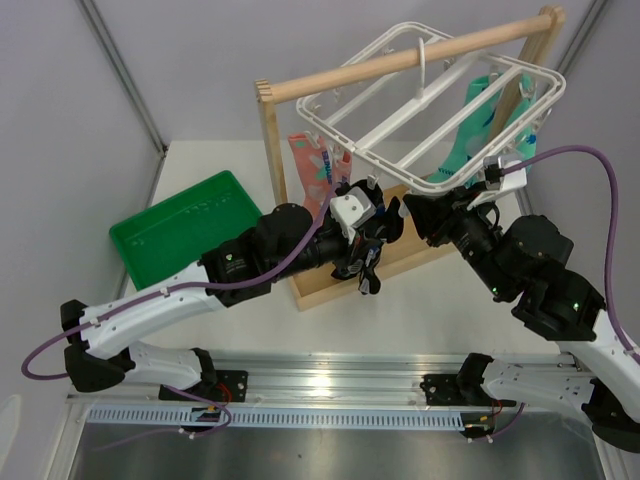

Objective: Clip the socks to the hanger
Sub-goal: Clamp the sock onto the hanger.

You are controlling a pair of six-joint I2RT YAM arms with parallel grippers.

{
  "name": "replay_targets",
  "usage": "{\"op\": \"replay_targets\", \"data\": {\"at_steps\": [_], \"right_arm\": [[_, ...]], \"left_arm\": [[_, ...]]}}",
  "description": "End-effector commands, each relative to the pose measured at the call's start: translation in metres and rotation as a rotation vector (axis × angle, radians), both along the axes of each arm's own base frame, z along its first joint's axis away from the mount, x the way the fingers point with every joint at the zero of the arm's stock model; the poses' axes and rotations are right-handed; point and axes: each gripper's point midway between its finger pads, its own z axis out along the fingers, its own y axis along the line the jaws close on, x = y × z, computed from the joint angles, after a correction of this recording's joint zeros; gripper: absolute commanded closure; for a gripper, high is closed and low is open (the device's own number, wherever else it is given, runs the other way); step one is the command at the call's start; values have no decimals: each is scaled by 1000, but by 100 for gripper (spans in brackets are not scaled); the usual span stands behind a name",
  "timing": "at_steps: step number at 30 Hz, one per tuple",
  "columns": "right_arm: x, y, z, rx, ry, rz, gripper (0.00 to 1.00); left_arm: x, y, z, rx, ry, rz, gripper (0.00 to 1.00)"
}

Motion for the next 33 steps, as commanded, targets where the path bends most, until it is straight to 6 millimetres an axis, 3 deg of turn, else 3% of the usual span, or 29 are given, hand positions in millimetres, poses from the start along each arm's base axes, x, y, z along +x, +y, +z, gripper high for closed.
{"op": "replay_targets", "data": {"at_steps": [1, 10, 23, 33], "right_arm": [[8, -1, 3, 19, -12, -44, 100], [8, -1, 4, 30, -12, -42, 100], [11, -6, -1, 16, -6, -76, 100], [10, -3, 0, 25, -5, -62, 100]], "left_arm": [[-4, -2, 38, -93, -51, -12, 99], [-3, -5, 39, -105, -49, -10, 99], [-5, -3, 56, -206, -41, 8, 99], [-7, -14, 67, -282, -19, -15, 99]]}}
